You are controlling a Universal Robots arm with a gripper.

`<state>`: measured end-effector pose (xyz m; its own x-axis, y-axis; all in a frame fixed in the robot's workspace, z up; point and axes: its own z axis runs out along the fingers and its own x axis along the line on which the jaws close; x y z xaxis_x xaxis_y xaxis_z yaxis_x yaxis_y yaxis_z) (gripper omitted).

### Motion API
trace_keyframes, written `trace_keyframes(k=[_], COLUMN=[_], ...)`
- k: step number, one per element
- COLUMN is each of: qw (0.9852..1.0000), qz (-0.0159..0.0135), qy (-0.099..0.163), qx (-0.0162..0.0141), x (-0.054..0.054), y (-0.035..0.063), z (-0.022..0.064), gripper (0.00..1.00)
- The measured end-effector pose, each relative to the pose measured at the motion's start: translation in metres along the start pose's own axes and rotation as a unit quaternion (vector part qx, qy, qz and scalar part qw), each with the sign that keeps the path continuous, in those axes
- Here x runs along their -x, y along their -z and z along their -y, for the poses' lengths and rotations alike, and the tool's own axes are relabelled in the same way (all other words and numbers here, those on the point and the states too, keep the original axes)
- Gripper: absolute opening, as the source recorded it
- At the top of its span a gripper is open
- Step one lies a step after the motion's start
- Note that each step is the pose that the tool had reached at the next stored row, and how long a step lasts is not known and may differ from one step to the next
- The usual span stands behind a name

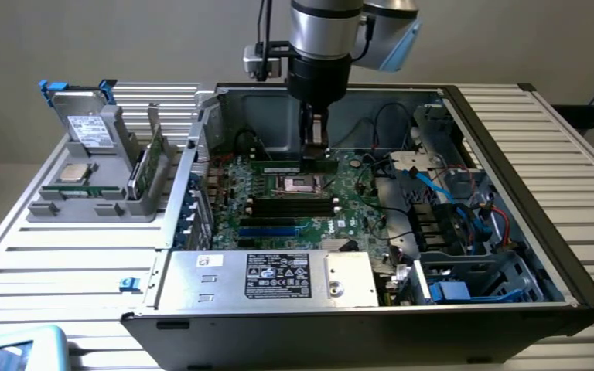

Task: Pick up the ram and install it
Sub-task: 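Insert the ram into the slot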

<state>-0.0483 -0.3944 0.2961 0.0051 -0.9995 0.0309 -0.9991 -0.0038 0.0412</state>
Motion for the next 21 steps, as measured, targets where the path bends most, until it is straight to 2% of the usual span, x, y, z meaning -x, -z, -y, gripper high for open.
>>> trace_keyframes(k=[5, 13, 15, 21], qw=[1.0, 1.0, 1.0, 1.0], qz=[-0.0007, -0.0042, -0.0055, -0.0056], qy=[0.0, 0.0, 0.0, 0.0], qx=[-0.0002, -0.0002, -0.0001, -0.0002], x=[0.0, 0.0, 0.0, 0.0], y=[-0.0088, -0.0199, -0.0213, -0.0213], z=[0.0004, 0.0008, 0.0008, 0.0009], gripper=[0.13, 0.13, 0.13, 0.13])
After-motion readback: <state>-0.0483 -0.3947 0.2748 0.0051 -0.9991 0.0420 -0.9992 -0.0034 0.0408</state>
